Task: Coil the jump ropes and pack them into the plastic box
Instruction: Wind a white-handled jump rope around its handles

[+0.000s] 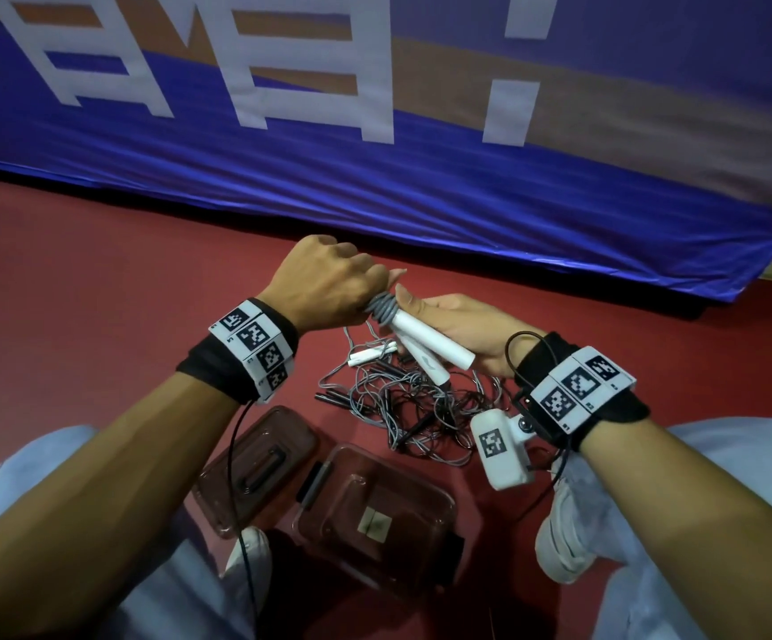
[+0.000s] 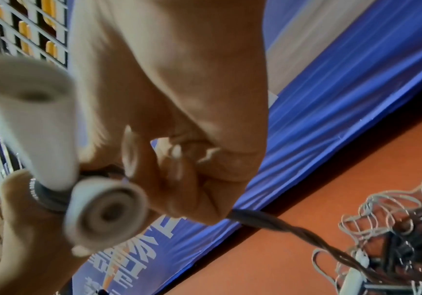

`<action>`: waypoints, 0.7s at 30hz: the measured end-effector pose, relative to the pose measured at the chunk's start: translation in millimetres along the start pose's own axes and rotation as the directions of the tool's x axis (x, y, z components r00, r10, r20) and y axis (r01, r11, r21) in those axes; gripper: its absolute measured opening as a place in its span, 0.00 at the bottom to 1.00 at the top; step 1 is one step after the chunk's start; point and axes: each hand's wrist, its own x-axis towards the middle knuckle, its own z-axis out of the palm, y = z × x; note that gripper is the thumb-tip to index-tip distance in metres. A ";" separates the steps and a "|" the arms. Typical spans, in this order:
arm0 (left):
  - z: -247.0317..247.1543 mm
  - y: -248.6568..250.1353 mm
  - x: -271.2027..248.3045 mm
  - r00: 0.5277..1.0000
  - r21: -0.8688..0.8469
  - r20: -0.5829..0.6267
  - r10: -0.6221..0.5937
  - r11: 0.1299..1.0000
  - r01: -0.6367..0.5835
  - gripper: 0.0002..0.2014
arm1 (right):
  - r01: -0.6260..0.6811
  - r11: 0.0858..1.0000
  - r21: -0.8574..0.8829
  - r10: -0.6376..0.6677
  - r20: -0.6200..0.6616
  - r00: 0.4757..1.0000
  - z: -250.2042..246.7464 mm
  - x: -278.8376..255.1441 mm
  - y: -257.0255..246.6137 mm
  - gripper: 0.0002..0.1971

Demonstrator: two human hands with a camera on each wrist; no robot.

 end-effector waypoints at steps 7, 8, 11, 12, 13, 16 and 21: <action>-4.8 1.1 1.8 0.995 -0.025 -0.057 -0.088 0.996 0.087 0.21 | -0.054 0.969 0.240 -0.012 0.266 0.964 8.0 -0.2 -1.5 0.30; -4.9 0.6 1.2 0.992 -0.035 -0.044 -0.114 0.993 0.113 0.22 | -0.042 0.965 0.260 -0.034 0.282 0.959 8.9 -0.2 -0.9 0.30; -5.2 0.5 1.8 0.980 -0.039 -0.003 -0.197 0.980 0.196 0.23 | -0.019 0.934 0.358 -0.092 0.290 0.952 9.0 4.1 7.2 0.26; -5.1 1.1 2.5 0.974 -0.034 0.018 -0.225 0.974 0.226 0.23 | -0.032 0.904 0.426 -0.112 0.307 0.945 9.4 5.8 9.5 0.24; -5.0 2.0 3.4 0.966 -0.027 0.047 -0.256 0.966 0.257 0.24 | -0.047 0.870 0.490 -0.134 0.327 0.936 9.0 7.8 12.4 0.22; -6.3 4.3 7.7 0.906 0.010 0.157 -0.392 0.918 0.396 0.25 | -0.055 0.809 0.585 -0.176 0.331 0.927 10.8 11.4 15.9 0.22; -9.3 5.9 20.7 0.674 0.089 0.392 -0.627 0.755 0.650 0.15 | 0.058 0.831 0.553 -0.171 0.155 0.973 26.2 18.0 5.0 0.19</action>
